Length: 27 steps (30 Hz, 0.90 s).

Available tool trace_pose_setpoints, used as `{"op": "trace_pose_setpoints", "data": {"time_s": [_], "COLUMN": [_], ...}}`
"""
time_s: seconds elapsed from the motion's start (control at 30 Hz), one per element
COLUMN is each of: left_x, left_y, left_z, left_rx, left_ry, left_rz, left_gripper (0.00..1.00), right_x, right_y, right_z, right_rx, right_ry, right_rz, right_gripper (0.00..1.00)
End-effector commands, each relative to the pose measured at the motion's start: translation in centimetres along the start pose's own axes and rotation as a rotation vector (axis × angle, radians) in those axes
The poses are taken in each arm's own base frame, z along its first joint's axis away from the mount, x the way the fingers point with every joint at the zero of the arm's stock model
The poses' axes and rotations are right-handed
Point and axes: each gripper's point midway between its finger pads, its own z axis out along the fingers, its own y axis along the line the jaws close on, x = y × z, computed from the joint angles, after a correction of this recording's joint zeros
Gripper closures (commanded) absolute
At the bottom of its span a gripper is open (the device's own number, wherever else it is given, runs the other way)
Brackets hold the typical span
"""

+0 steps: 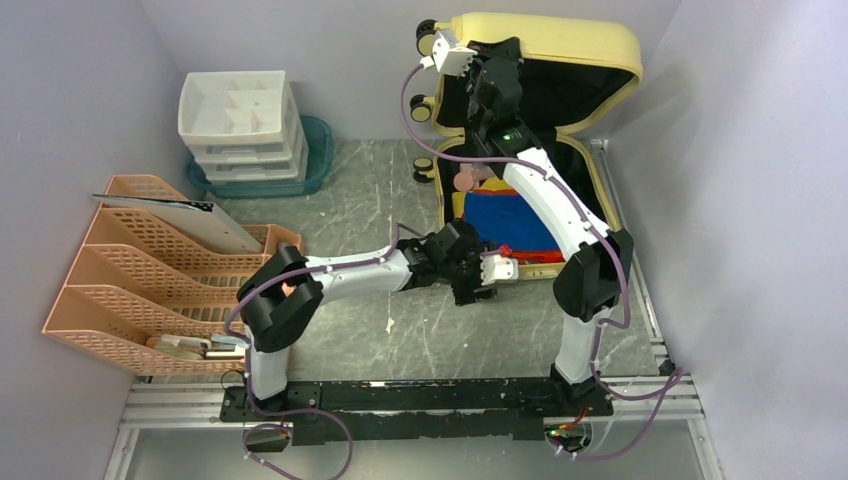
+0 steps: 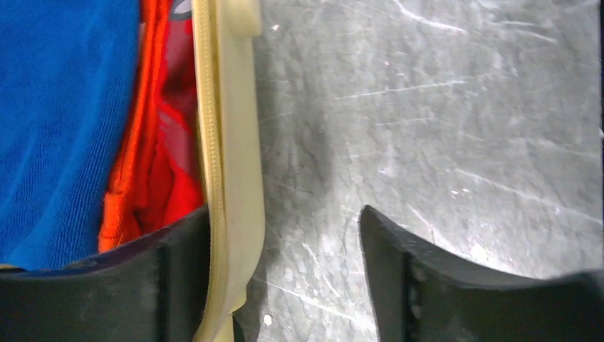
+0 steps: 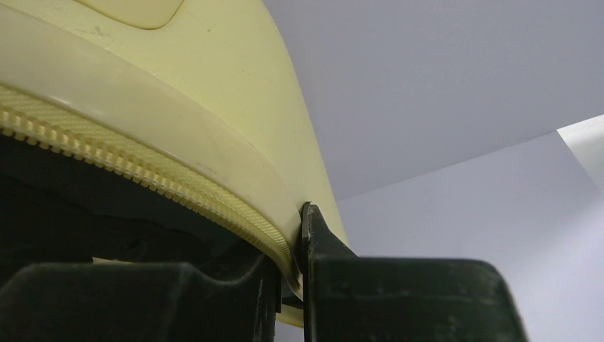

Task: Open, take out, and arrange the luggage
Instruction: Open the luggage at the center of the board.

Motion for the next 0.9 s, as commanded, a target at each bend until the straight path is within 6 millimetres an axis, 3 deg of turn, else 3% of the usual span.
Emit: {"op": "trace_pose_setpoints", "data": {"time_s": [0.0,0.1,0.27,0.47,0.63,0.87], "left_x": [-4.5,-6.5,-7.7,-3.9,-1.4,1.2], "left_y": [0.8,2.2,3.7,6.5,9.6,15.1], "left_z": [-3.3,-5.7,-9.5,-12.6,-14.6,-16.2], "left_rx": [0.012,-0.004,-0.076,-0.234,-0.379,-0.638], "left_ry": [-0.055,-0.091,-0.114,-0.063,-0.044,0.022], "left_rz": [-0.065,-0.071,-0.063,-0.087,-0.155,-0.261], "left_gripper": [0.17,0.04,0.03,0.03,0.03,0.03], "right_x": [1.5,1.2,0.3,0.1,-0.1,-0.2], "right_y": [3.2,2.8,2.8,3.2,2.6,0.7], "right_z": [0.6,0.7,0.5,0.4,0.0,0.1], "right_rx": [-0.011,-0.002,-0.011,-0.016,-0.036,0.036], "right_ry": [0.096,0.091,0.072,0.071,0.058,0.061], "right_rz": [0.074,0.098,0.117,0.114,0.141,0.139], "right_gripper": [0.95,0.91,0.67,0.32,0.12,0.02]}}
